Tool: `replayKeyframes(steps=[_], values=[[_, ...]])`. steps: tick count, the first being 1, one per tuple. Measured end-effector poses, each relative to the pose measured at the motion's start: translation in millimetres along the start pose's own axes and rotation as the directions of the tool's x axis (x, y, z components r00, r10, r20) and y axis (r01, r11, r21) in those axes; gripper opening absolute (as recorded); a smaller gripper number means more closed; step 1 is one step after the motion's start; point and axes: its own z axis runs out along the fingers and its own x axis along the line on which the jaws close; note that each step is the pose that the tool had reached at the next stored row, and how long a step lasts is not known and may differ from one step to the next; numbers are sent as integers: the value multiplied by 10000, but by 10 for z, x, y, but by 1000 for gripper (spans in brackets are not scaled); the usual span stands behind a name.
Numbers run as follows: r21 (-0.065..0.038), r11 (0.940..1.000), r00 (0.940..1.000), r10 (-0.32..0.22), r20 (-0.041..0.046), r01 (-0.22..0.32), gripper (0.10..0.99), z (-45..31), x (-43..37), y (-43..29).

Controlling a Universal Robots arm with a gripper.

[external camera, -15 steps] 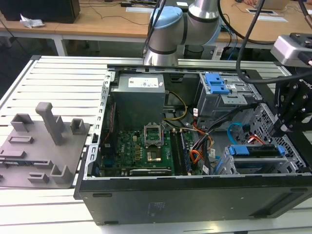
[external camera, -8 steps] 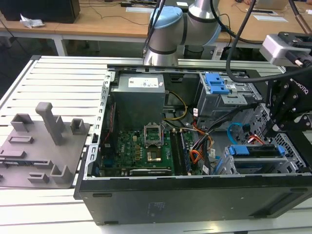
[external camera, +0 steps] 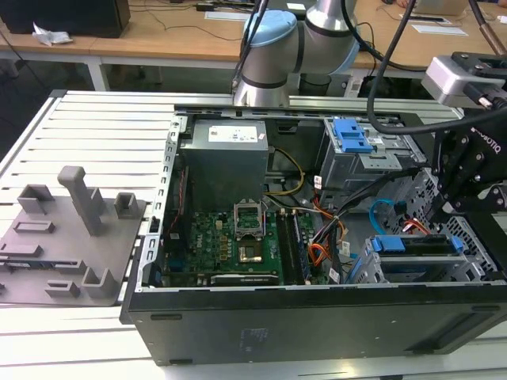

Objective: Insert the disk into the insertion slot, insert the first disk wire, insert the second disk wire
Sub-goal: 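Insert the second disk wire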

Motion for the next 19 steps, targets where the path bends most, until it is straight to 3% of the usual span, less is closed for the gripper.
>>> replayKeyframes(steps=[3,6,10,14,19], values=[[0,10000,10000,0,0,0,106,0,0,1],[0,10000,10000,0,0,0,302,0,0,2],[5,9999,9999,-140,-5,140,302,12,-68,9],[10,9997,9997,-259,-9,259,302,32,-182,75],[13,9995,9995,-328,-12,328,302,56,-188,275]])
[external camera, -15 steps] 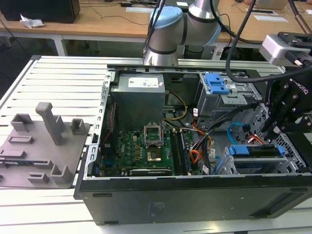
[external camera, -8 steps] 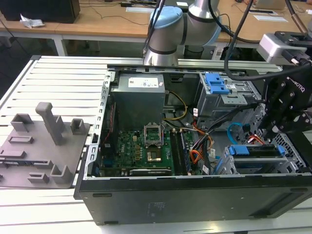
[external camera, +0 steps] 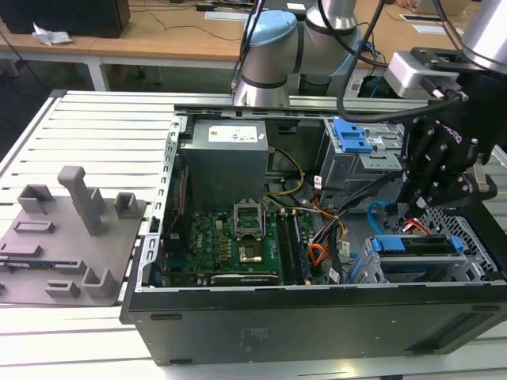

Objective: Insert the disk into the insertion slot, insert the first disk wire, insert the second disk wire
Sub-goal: 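Insert the second disk wire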

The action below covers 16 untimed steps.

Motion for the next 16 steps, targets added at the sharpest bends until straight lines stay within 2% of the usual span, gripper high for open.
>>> replayKeyframes(steps=[6,11,13,16], values=[[16,9990,9990,-455,-13,455,302,34,-12,48],[20,9985,9985,-546,-13,546,302,59,-56,73],[19,9981,9981,-614,-61,614,302,82,-60,88],[19,9981,9981,-613,-67,613,302,82,-59,89]])
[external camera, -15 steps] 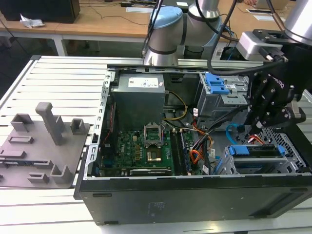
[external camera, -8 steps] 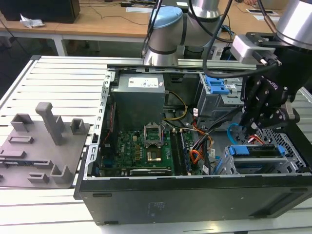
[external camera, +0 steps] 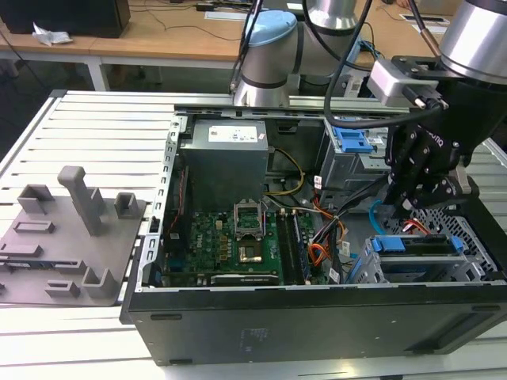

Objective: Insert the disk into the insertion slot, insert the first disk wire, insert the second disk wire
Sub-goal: 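Insert the second disk wire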

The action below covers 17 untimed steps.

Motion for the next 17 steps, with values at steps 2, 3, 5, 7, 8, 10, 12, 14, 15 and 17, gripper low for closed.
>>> replayKeyframes(steps=[2,3,5,7,8,10,12,14,15,17], values=[[0,10000,10000,0,-1,0,302,0,-1,0],[0,10000,10000,1,-1,-1,286,0,0,0],[0,10000,10000,1,-3,-1,224,0,0,0],[0,10000,10000,1,-4,-1,161,0,0,0],[0,10000,10000,1,-5,-1,161,0,0,0],[0,10000,10000,2,-8,-2,161,1,41,3],[0,10000,10000,1,-5,-1,161,10,210,12],[0,10000,10000,3,-4,-3,161,21,280,16],[-2,10000,10000,82,14,-82,161,46,300,16],[-23,9984,9984,567,33,-567,161,85,299,14]])
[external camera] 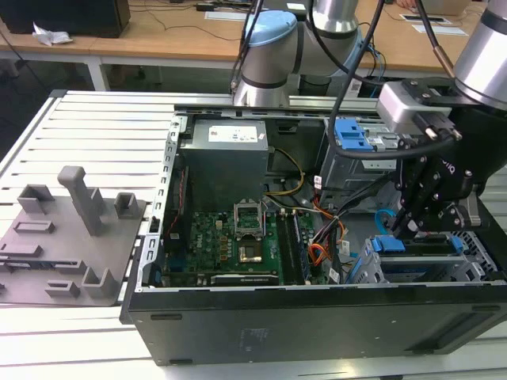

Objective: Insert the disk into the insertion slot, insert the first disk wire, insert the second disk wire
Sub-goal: 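Insert the second disk wire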

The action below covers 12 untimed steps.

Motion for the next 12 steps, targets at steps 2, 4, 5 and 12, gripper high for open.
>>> replayKeyframes(steps=[2,4,5,12], values=[[-6,9999,9999,114,3,-114,161,13,-1,-33],[-26,9999,9999,122,7,-122,161,28,-8,-89],[-34,9999,9999,118,5,-118,161,37,-17,-109],[-65,9999,9999,108,5,-108,161,66,-60,-267]])
